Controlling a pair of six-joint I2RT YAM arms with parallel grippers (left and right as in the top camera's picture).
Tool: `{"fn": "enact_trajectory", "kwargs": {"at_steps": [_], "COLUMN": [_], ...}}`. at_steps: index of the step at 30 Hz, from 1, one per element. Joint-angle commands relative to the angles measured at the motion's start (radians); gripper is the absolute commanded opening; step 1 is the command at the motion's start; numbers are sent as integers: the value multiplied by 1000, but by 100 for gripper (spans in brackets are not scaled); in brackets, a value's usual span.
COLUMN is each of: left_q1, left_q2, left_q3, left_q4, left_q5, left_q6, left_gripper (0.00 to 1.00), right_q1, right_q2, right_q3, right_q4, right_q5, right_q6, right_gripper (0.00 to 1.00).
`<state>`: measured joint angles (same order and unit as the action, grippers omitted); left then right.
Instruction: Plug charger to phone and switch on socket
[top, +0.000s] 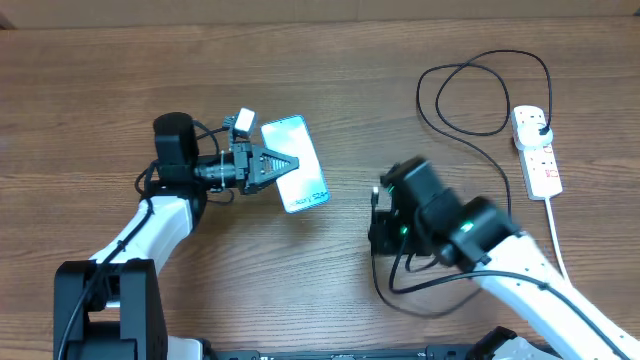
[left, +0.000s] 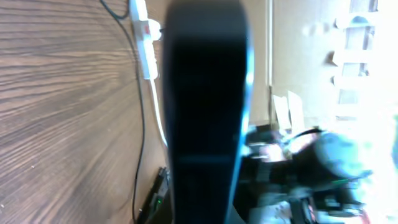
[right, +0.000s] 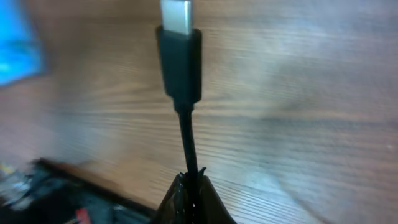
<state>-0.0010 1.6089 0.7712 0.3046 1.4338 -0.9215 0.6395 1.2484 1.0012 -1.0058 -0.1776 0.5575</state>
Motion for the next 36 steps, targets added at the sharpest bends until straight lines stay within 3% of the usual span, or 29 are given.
{"fn": "enact_trajectory", "kwargs": {"at_steps": [1,7,15,28,29,31,34,36], "left_q1": [40,40,40,40,40,40,40,40], "left_q2": [-5,-5,-5,-5,-5,-5,-5,-5], "left_q3": [17,17,17,17,17,17,17,17], "left_q4": [11,10,11,10,10,10,11,11], "left_q5": [142,146,145,133,132,128,119,119], "left_q6": [-6,-11,-25,-25,-25,-25,-25,-25], "left_gripper": [4,4,4,4,4,4,4,4], "right_q1": [24,6,6,-4,-8,-17,-21,-21], "right_q2": [34,140,347,353,353,353,353,353], "right_q3": [-94,-118,-118,-116,-116,-115,-115,-115], "right_q4": [60,236,251,253,251,249,254,264], "right_q5": [161,162,161,177,177,175,158,143], "right_q6": [120,127,128,127,127,127,127,126], "right_gripper": [4,4,4,4,8,25,38,40]}}
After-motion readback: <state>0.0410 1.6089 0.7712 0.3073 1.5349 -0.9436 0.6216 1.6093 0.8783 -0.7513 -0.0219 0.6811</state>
